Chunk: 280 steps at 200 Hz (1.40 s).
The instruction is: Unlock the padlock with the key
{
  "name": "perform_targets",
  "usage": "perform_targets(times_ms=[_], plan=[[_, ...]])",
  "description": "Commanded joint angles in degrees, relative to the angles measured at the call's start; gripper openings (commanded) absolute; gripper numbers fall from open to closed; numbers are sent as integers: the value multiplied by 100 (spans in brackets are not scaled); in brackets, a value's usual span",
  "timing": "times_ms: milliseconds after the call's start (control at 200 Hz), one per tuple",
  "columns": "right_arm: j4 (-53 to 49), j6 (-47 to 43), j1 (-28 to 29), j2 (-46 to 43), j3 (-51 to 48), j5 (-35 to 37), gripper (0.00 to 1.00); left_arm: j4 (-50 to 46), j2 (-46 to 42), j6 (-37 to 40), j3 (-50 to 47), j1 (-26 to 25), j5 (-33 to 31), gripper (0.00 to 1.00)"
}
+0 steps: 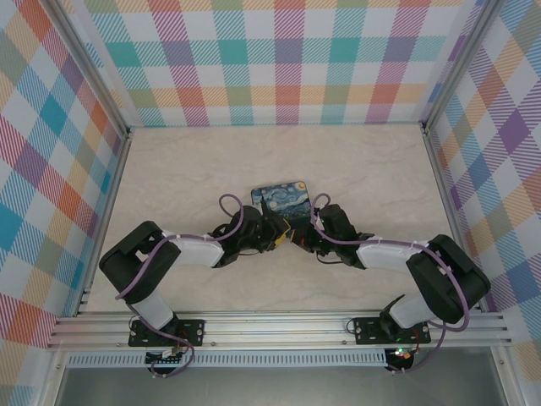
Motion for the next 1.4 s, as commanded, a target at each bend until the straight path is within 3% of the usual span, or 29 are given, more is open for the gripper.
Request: perform_targets(times_ms=[0,510,740,1085,1395], plan=[[233,151,40,67,10,-61,0,184,238,-393,-59,-103,-25,37],[514,187,41,243,-2,-136,0,-1336,-548,227,45,-18,-432,43],[558,231,41,243,-54,-108,0,-1203,-650,241,-43,68,-351,43],[856,518,41,256,-156,-125,0,-1676,-1378,627,-225,219,-532,56],[1125,747,45,463,-169,-186,0,-985,-1311,62,-595,-58,-540,56]])
